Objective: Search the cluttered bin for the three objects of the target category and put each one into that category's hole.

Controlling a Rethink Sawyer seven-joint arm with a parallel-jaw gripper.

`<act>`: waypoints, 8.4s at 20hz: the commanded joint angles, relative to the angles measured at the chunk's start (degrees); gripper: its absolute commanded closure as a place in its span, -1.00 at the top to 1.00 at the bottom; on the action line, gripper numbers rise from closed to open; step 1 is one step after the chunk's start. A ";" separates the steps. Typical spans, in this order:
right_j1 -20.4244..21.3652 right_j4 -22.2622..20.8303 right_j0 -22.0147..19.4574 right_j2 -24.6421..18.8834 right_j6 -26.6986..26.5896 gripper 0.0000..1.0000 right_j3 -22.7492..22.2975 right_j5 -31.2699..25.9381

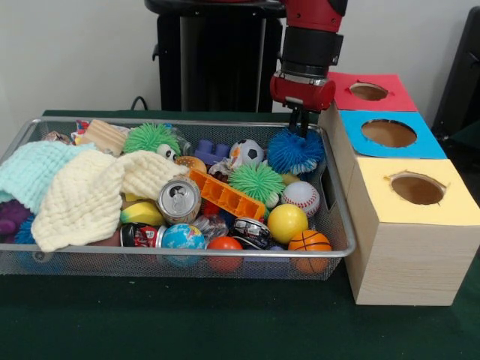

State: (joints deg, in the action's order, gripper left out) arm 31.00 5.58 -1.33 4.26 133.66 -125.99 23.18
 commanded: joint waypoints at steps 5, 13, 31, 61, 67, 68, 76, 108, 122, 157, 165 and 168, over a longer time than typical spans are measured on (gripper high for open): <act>6.53 -4.46 -4.34 -3.51 5.45 -1.00 3.22 -3.70; 19.29 -13.68 -12.54 -3.24 -0.41 -1.00 0.35 -14.49; 20.07 -27.45 -27.66 -12.49 -6.14 -1.00 9.78 -24.16; 17.54 -37.35 -48.30 -35.16 -17.74 -1.00 22.71 -44.91; 17.27 -39.39 -51.38 -36.70 -17.10 -1.00 21.04 -45.74; 17.38 -39.91 -51.63 -36.73 -16.70 -1.00 20.77 -45.48; 17.11 -43.92 -53.57 -37.30 -14.12 1.00 18.87 -44.45; 25.28 -35.32 -32.86 -22.04 13.18 1.00 3.43 -30.87; 20.43 -37.68 -32.94 -29.50 -0.23 1.00 7.35 -30.04; 11.60 -36.41 -23.86 -20.82 6.69 1.00 16.16 -28.34; 12.51 -31.00 -20.44 -14.06 10.85 1.00 14.45 -25.28; 13.12 -28.25 -18.32 -10.64 12.40 1.00 13.76 -24.35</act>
State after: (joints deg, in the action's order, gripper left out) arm 43.42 -27.57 -21.68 -13.13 133.09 -114.75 -5.65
